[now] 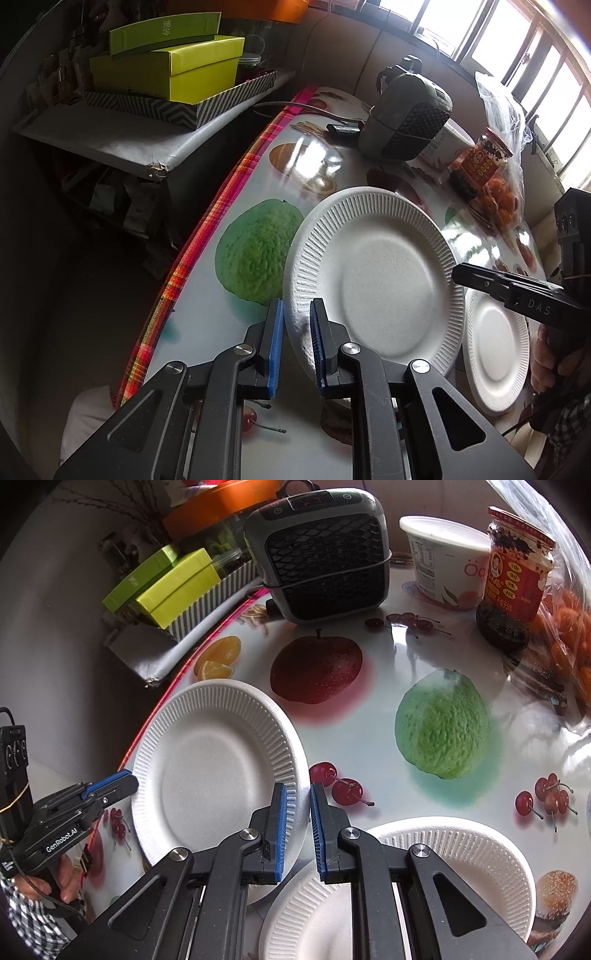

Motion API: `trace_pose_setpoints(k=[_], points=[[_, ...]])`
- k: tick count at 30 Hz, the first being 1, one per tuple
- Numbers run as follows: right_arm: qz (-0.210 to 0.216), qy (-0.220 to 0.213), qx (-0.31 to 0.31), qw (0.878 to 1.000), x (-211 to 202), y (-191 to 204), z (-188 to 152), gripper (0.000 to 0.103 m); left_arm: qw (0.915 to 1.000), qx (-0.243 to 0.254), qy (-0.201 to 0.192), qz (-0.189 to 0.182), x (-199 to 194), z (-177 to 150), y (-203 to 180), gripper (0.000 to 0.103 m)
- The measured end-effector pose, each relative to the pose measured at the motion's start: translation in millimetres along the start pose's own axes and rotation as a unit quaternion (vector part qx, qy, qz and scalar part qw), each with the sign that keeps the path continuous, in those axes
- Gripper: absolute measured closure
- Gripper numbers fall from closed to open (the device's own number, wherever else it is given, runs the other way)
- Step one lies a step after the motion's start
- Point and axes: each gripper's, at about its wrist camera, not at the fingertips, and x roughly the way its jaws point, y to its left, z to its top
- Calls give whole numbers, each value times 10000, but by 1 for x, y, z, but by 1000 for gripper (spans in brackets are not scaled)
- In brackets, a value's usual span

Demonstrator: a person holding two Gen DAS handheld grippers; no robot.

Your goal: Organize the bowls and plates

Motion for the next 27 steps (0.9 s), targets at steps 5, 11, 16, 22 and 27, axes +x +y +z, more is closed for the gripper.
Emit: trace_pose_setpoints(k=[5,11,16,22,27], points=[[19,-104,-1,9999,-17,7,-5,90,9999,57,-116,-53,-17,-2,-3,88],[43,-235,-22,9997,-42,18,-17,90,9997,122,-214,-95,-38,-8,-7,88],[52,-316,-17,9995,-63,25,-35,90,9993,175,-293,-168,-56,-18,-11,88],[-16,-282,44,9996,-84,31,-66,90,9990,327,-214,-225,-69,-42,-20,88],[-7,-265,154,9995,-99,31,-93,90,9986,394,-134,-331,-77,-60,-27,88]])
